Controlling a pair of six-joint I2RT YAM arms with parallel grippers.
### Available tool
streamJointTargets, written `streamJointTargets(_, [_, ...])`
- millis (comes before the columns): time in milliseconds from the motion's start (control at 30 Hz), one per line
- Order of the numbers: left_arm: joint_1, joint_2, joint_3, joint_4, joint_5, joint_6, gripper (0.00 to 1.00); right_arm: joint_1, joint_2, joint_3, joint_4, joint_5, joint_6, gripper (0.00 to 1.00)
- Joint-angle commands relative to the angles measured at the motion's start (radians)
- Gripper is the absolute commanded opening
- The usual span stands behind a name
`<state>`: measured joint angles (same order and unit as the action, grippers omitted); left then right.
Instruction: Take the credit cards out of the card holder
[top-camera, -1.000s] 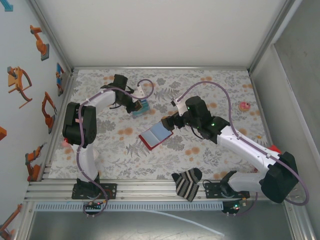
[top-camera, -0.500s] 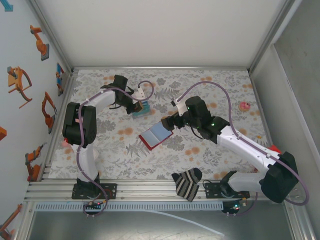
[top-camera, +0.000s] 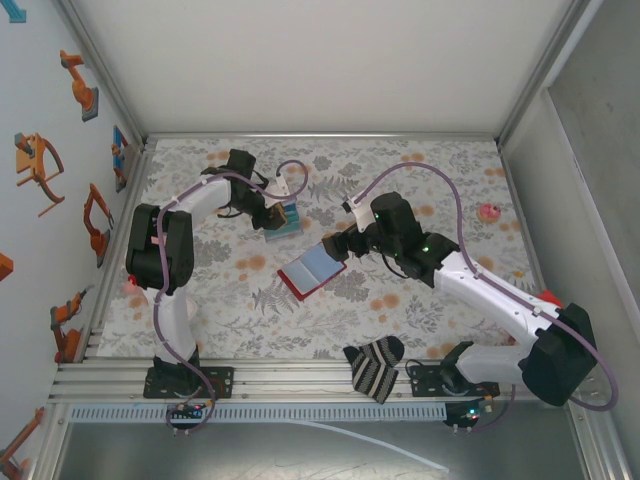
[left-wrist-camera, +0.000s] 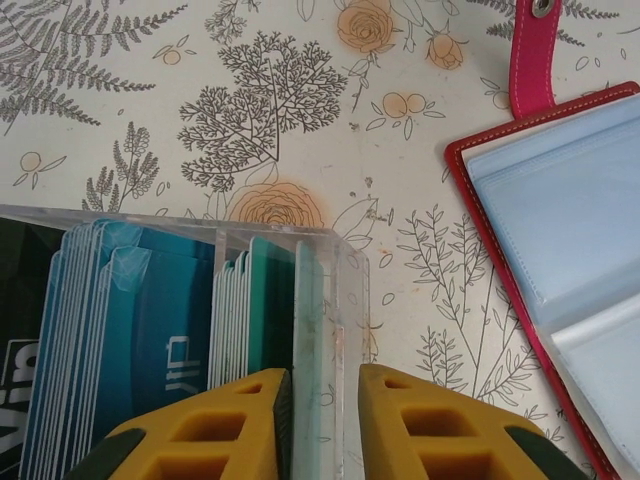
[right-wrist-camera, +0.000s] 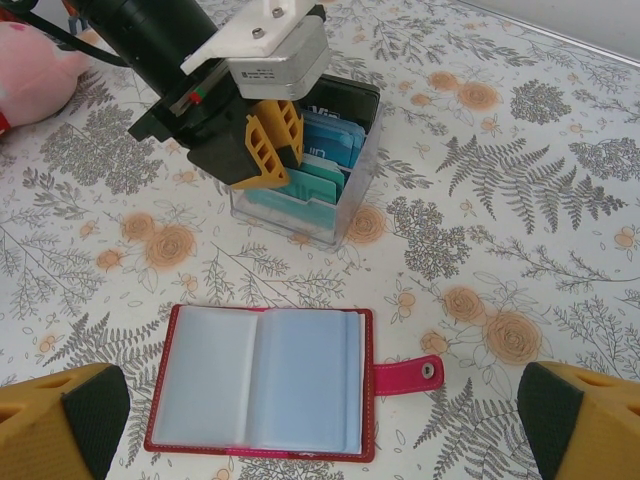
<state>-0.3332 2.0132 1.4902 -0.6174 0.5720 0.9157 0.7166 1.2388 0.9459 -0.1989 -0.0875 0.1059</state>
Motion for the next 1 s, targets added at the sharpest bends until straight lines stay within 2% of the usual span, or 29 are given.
streamJointTargets(0, [-0.002, -0.045, 0.013, -0.018, 0.008, -0.013, 0.24, 0.003, -0.01, 0.034, -0.014, 0.021, 0.012, 0.99])
streamJointTargets(267, [-0.003, -0.172, -0.061, 0.058, -0.047, -0.069, 0.27, 0.003, -0.053, 0.011, 0.004, 0.08, 0.018, 0.99])
streamJointTargets(367, [-0.004, -0.243, -0.126, 0.134, -0.082, -0.119, 0.38, 0.003, -0.076, -0.001, 0.011, 0.107, 0.019, 0.99])
streamJointTargets(467, [-0.007, -0.319, -0.206, 0.222, -0.125, -0.175, 0.63, 0.003, -0.095, -0.013, 0.018, 0.131, 0.022, 0.99])
streamJointTargets(600, [-0.016, -0.43, -0.324, 0.349, -0.181, -0.27, 0.79, 0.003, -0.117, -0.031, 0.029, 0.168, 0.03, 0.99])
streamJointTargets(667, [-0.025, -0.49, -0.394, 0.428, -0.212, -0.328, 0.94, 0.003, -0.13, -0.043, 0.038, 0.194, 0.035, 0.99])
streamJointTargets(700, [-0.031, -0.517, -0.421, 0.458, -0.229, -0.351, 0.98, 0.003, -0.136, -0.05, 0.043, 0.207, 0.038, 0.99])
streamJointTargets(967, [-0.126, -0.718, -0.64, 0.619, -0.439, -0.515, 0.97, 0.002, -0.165, -0.094, 0.06, 0.361, 0.058, 0.99])
